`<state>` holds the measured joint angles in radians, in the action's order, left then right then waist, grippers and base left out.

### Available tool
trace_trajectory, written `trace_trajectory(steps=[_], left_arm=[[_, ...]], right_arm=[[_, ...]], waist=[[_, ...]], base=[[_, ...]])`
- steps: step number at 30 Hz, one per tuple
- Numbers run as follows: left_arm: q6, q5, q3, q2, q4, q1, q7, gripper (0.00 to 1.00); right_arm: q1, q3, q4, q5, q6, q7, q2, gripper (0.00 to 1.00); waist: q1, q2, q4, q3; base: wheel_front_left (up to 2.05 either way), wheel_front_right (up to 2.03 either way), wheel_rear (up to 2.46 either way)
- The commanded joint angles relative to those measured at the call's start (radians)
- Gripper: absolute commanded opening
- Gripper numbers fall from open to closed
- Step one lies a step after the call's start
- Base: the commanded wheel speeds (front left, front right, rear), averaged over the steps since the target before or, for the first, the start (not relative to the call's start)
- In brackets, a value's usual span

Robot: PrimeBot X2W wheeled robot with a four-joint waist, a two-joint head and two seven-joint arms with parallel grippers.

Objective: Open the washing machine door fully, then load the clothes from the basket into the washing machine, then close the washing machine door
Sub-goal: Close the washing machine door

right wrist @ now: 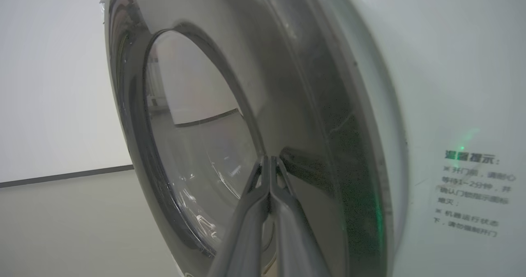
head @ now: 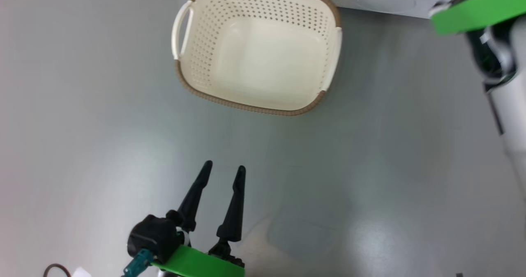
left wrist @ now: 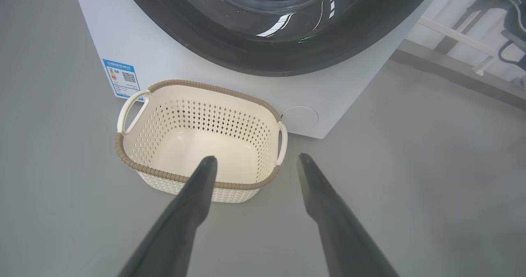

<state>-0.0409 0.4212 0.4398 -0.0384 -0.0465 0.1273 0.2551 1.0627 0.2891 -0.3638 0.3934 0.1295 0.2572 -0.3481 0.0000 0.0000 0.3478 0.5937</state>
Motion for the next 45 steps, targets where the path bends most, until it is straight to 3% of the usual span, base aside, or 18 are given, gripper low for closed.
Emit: trace_trajectory(steps=[1, 11, 22, 26, 28, 39, 45], left_arm=[[-0.006, 0.01, -0.023, -0.012, -0.026, 0.002, 0.007, 1.0], [-0.02, 0.031, -0.012, -0.012, -0.024, -0.01, 0.007, 1.0], [-0.002, 0.03, -0.065, -0.012, 0.037, 0.005, 0.007, 1.0], [0.006, 0.064, -0.115, -0.012, 0.041, 0.006, 0.007, 1.0], [0.013, 0.068, -0.133, -0.012, 0.05, 0.002, 0.007, 1.0], [0.055, 0.036, -0.201, -0.012, 0.134, -0.088, 0.007, 1.0], [0.063, 0.014, -0.233, -0.012, 0.153, -0.141, 0.007, 1.0]], right_arm=[[0.019, -0.01, 0.018, -0.009, 0.001, 0.005, 0.007, 0.0], [0.088, -0.069, -0.065, -0.066, 0.001, 0.005, -0.024, 0.0], [-0.09, -0.069, 0.005, -0.044, 0.001, 0.005, 0.022, 0.0], [-0.191, -0.069, 0.049, -0.052, 0.001, 0.005, 0.037, 0.49], [-0.248, -0.067, 0.072, -0.061, 0.001, 0.005, 0.043, 1.0], [-0.628, -0.09, 0.241, -0.085, 0.001, 0.005, 0.099, 1.0], [-0.808, -0.121, 0.315, -0.109, 0.001, 0.005, 0.113, 1.0]], waist=[[0.0, 0.0, 0.02, 0.005], [0.0, 0.0, 0.045, -0.021], [0.0, 0.0, -0.012, -0.147], [0.0, 0.0, -0.042, -0.213], [0.0, 0.0, -0.058, -0.25], [0.0, 0.0, -0.164, -0.504], [0.0, 0.0, -0.216, -0.576]], base=[[0.0, 0.0, 0.0], [0.0, 0.0, 0.0], [0.0, 0.0, 0.0], [0.0, 0.0, 0.0], [0.0, 0.0, 0.0], [0.0, 0.0, 0.0], [0.0, 0.0, 0.0]])
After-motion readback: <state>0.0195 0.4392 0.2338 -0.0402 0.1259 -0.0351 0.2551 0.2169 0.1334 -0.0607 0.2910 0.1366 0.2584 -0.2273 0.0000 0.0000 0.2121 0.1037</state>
